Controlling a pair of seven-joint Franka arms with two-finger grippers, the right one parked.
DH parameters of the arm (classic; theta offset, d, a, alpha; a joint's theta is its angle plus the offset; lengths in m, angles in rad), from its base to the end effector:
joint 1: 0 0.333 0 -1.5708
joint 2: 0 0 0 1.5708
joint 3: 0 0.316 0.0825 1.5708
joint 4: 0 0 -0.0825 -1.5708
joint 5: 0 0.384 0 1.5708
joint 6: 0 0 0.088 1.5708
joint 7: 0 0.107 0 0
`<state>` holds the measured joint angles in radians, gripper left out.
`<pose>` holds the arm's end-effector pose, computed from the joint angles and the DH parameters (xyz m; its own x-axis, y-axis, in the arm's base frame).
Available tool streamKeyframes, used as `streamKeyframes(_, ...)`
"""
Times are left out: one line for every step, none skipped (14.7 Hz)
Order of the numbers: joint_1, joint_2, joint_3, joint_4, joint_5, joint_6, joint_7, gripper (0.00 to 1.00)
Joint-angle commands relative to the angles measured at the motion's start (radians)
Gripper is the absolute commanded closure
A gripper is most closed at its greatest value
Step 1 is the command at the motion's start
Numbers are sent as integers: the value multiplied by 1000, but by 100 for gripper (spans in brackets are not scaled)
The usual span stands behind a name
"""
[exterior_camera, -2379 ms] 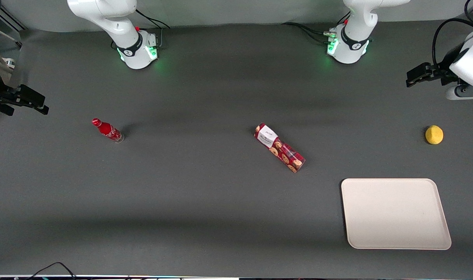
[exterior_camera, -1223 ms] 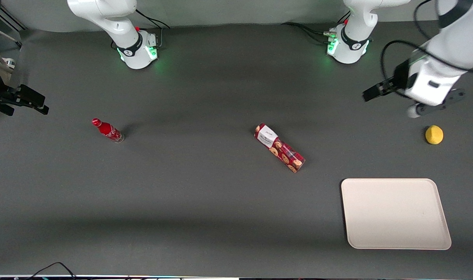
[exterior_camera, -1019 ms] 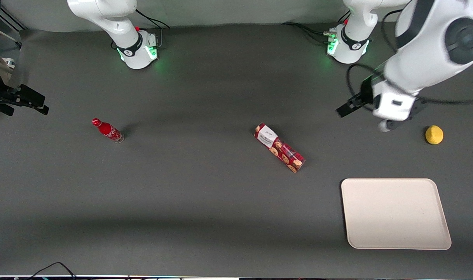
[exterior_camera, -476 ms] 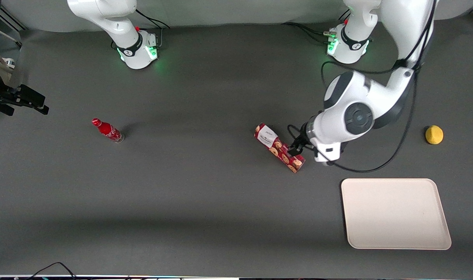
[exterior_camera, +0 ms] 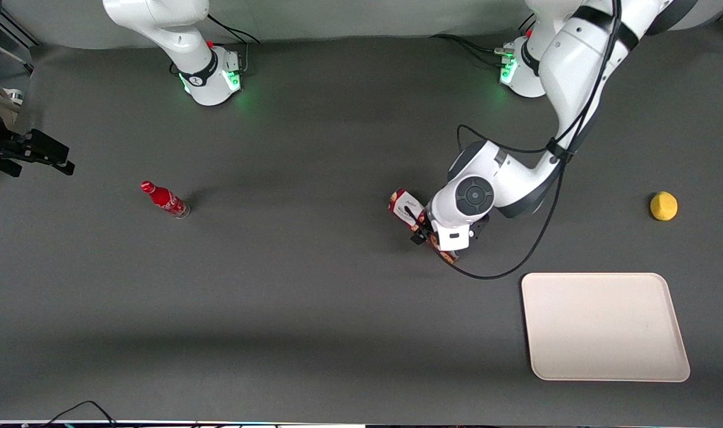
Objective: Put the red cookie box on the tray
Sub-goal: 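Lower the left gripper and close it on the shortbread box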
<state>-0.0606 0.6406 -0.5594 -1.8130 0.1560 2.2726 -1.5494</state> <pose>0.5381 -0.3491 0.2254 0.6011 0.7704 -0.2128 0.7775 -0.6252 -0.0672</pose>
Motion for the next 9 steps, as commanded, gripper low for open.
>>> streamKeyframes(-2,48,-22,-18,103,24,-52,99)
streamKeyframes(-1,48,-22,-22,105,27,-49,100)
streamKeyframes(-1,48,-22,-20,105,27,-51,100)
streamKeyframes(1,45,-22,-20,105,25,-51,100)
streamKeyframes(1,45,-22,-19,105,27,-51,100)
streamKeyframes(4,44,-22,-17,105,25,-48,100)
streamKeyframes(7,41,-22,-17,105,22,-38,100)
streamKeyframes(11,34,-22,-12,105,12,-35,100)
streamKeyframes(18,18,-22,-12,105,7,-32,100)
